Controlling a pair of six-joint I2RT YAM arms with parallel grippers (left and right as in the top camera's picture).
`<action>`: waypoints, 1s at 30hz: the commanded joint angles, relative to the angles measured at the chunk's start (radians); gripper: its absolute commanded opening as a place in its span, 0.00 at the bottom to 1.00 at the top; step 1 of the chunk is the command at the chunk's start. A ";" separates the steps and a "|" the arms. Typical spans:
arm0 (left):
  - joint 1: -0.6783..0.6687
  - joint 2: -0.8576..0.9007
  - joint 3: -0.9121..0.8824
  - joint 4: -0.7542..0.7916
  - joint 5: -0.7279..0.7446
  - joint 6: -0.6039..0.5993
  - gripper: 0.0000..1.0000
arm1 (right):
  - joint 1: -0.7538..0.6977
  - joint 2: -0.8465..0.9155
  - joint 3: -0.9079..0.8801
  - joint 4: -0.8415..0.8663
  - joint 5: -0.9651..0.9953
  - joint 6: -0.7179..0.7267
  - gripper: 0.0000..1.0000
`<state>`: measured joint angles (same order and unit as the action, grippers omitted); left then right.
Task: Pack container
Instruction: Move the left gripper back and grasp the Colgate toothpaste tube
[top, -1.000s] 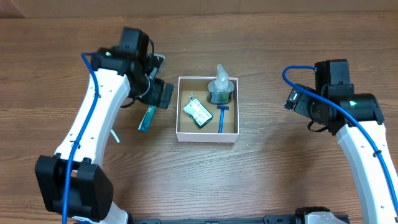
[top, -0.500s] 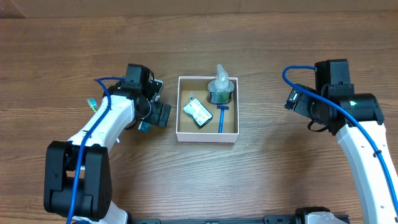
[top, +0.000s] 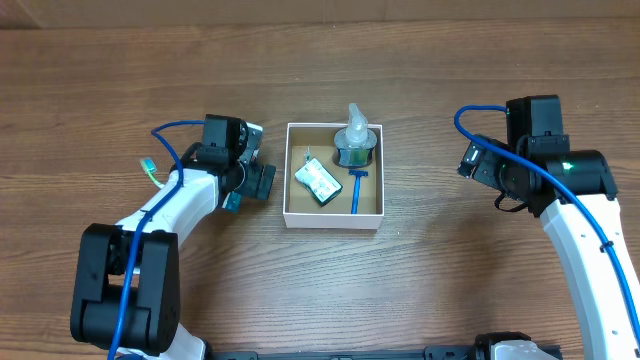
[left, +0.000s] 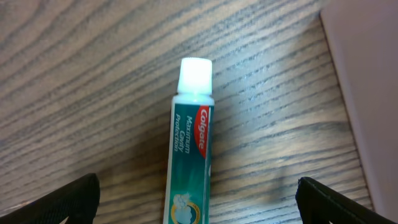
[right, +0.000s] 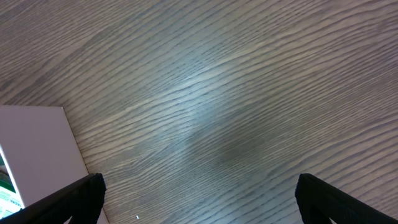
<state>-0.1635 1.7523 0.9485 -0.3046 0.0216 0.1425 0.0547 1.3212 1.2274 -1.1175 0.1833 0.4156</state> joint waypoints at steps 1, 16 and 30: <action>0.002 -0.007 -0.039 0.041 -0.006 0.056 1.00 | -0.002 -0.008 0.024 0.005 0.007 0.004 1.00; 0.002 0.019 -0.050 0.094 -0.004 0.098 1.00 | -0.002 -0.008 0.024 0.005 0.007 0.004 1.00; 0.002 0.061 -0.046 0.109 -0.009 0.092 0.45 | -0.002 -0.008 0.024 0.005 0.007 0.004 1.00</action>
<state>-0.1631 1.8015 0.9104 -0.1799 0.0406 0.2188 0.0547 1.3212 1.2274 -1.1175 0.1833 0.4160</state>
